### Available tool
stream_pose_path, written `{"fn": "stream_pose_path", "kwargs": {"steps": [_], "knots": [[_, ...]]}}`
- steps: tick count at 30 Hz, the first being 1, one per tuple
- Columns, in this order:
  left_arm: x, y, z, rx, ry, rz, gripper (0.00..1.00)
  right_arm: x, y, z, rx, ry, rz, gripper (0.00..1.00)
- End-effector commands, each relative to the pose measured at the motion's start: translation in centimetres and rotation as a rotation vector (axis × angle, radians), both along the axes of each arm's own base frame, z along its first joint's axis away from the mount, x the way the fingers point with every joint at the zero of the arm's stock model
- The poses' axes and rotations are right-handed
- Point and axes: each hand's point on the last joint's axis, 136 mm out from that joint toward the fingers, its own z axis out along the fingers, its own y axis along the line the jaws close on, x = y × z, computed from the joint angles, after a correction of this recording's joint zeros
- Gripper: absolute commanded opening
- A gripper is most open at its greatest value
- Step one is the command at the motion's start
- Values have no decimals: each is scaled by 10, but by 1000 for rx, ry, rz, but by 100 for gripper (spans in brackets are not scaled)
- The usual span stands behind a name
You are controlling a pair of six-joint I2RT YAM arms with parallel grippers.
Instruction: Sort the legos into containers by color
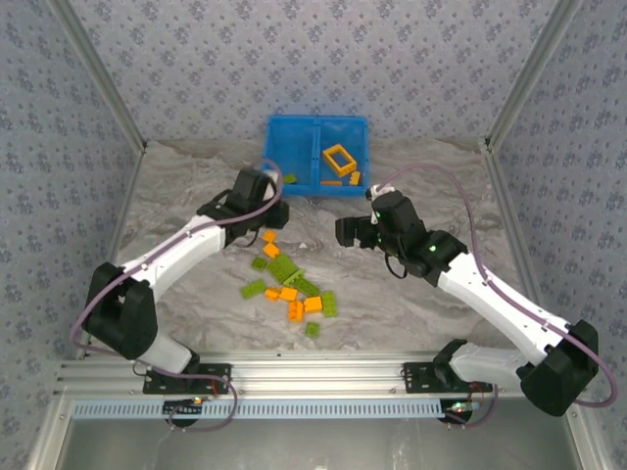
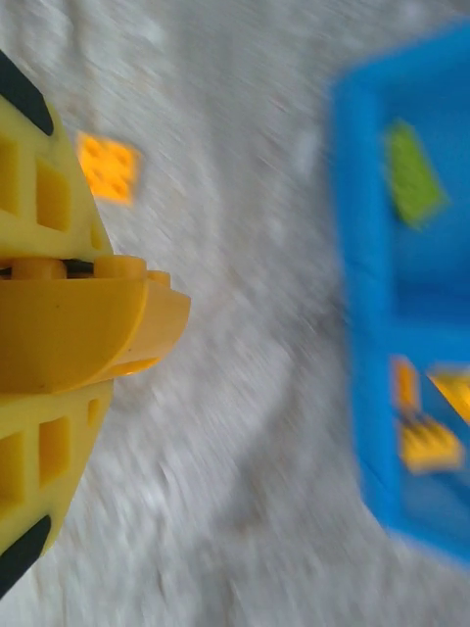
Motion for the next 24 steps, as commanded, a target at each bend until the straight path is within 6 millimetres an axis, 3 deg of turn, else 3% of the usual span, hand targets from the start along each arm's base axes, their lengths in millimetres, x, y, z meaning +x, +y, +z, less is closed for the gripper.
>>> {"fn": "stream_pose_path", "kwargs": {"steps": [1,7,13,18,21,24], "knots": [[31,-43,31,-1,-125,-40,21,0,-22,18,35,-76,-99,100],[107,-103,27,40,-208,-63,21,-14,-45,16,37,-80,-143,100],[174,-137,-11,161,-215,-49,24,-25,-57,15,48,-82,-161,100],[199,-159,-43,160,-202,-61,30,-26,-59,16,48,-85,-155,100],[203,-162,-46,138,-209,-49,37,-25,-57,17,51,-83,-144,100],[201,-163,-37,115,-211,-48,49,-25,-58,16,48,-82,-140,100]]}}
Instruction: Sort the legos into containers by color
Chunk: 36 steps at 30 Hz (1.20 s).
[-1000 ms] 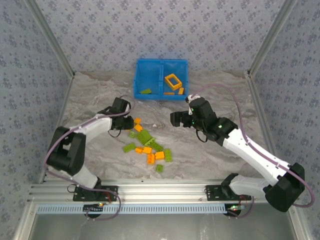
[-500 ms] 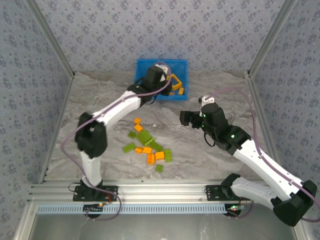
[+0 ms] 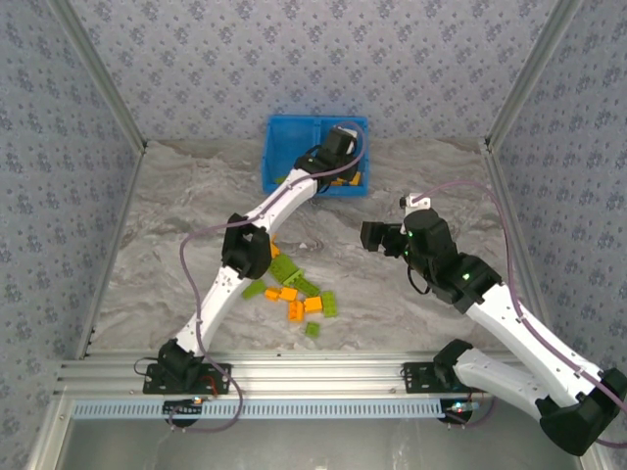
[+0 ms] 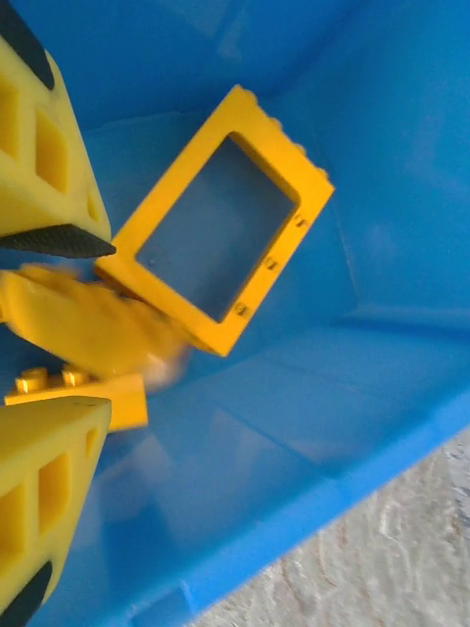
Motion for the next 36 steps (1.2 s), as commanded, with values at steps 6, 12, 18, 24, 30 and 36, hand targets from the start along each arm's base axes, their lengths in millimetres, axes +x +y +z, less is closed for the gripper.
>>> {"fn": "stream_pose_path", "kwargs": {"steps": [6,12,18,24,30,36], "knots": [[-22,-8,89,-77,-69,-39,50,3,-5,-8,-21,17,-9,100],[-68,-1,164,-183,-78,-95,50,6,14,-36,-79,100,103,100],[-132,55,224,-191,-163,-116,51,-27,59,-90,-134,340,299,99],[-200,120,186,-95,-127,-104,60,-78,93,-148,-236,477,456,99],[-248,177,155,-68,-98,-14,90,-106,111,-187,-353,543,568,99],[-276,213,121,-55,-54,71,99,-101,126,-214,-402,540,575,94]]}}
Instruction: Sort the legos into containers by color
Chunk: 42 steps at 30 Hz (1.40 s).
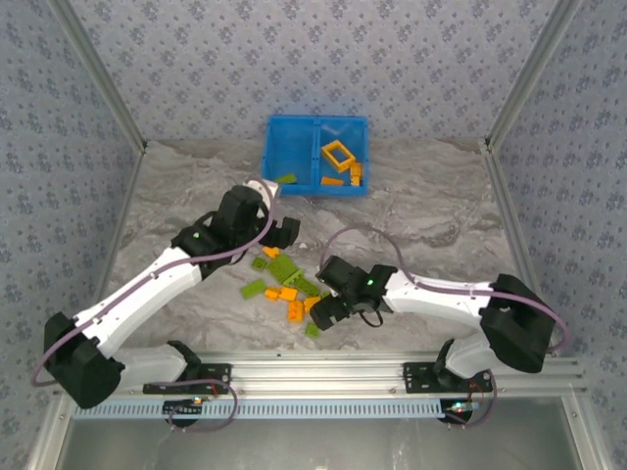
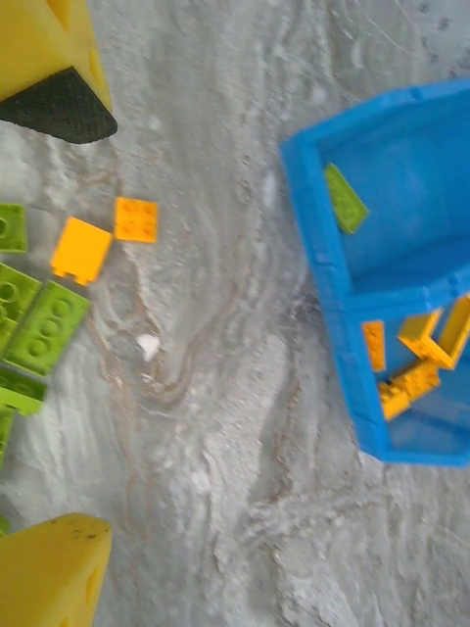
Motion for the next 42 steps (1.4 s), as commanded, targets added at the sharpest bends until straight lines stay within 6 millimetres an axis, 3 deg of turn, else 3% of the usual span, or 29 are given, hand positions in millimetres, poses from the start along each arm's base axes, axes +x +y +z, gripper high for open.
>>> {"fn": "stream_pose_path", "kwargs": {"steps": [1,4,7,12,16,18,21,25,29,33,34,36,42], "knots": [[-7,24,5,-28,-35,91,99,7,6,-13,-21,-21,5,91],[-14,36,3,-25,-41,124,99,11,6,-24,-58,-29,10,75],[-15,39,3,-36,-52,135,99,14,4,-29,-76,-39,3,67],[-11,32,-2,-40,-41,128,99,20,-2,-32,-92,-68,-50,53],[-6,25,-5,-47,-29,114,99,24,-15,-34,-128,-85,-112,33],[-5,22,-4,-53,-31,109,99,27,-21,-29,-138,-104,-140,28],[-5,22,1,-60,-41,106,99,36,-27,-3,-113,-175,-183,26],[-8,27,14,-90,-76,117,99,58,-17,66,32,-338,-209,26],[-12,40,24,-120,-124,168,99,98,11,132,200,-477,-196,28],[-17,61,27,-121,-147,249,99,153,39,164,256,-524,-198,27],[-20,69,26,-113,-145,278,99,175,51,177,274,-546,-203,27],[-26,80,21,-99,-128,318,99,209,64,180,271,-544,-213,26],[-45,93,-10,-51,0,339,99,314,93,151,198,-509,-294,25]]}}
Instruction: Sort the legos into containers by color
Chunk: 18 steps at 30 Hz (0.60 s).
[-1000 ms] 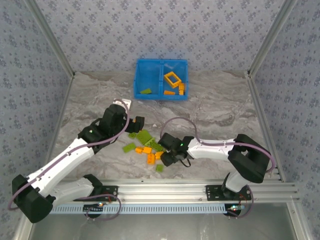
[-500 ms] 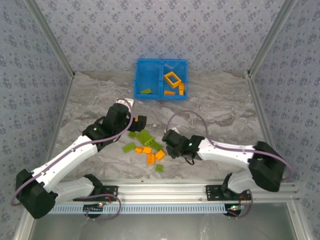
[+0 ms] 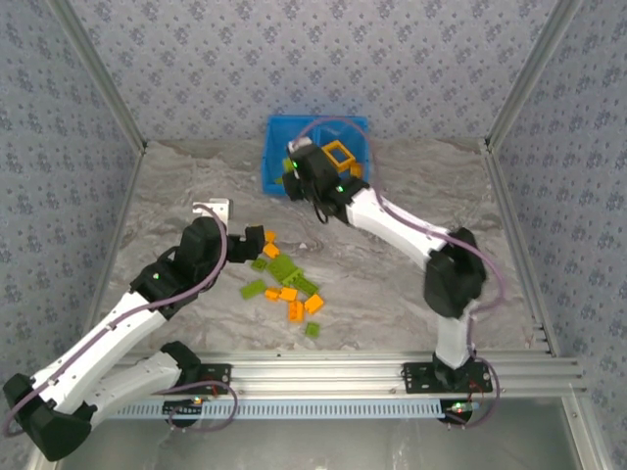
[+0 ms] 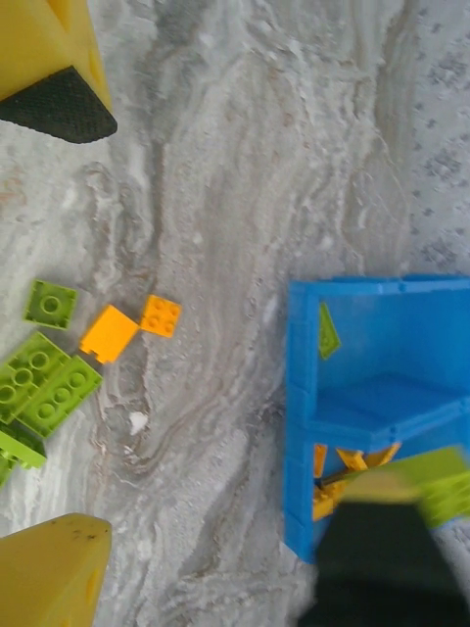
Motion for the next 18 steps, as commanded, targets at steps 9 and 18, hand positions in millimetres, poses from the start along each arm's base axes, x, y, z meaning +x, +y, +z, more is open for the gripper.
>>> {"fn": "stream_pose_path", "kwargs": {"steps": [9,18], "knots": [[-26,23,-43,-18,128,63,99,109,22,-84,-88,108,-66,28],[-20,17,-55,-62,163,83,99,112,39,-80,5,111,8,46]]}}
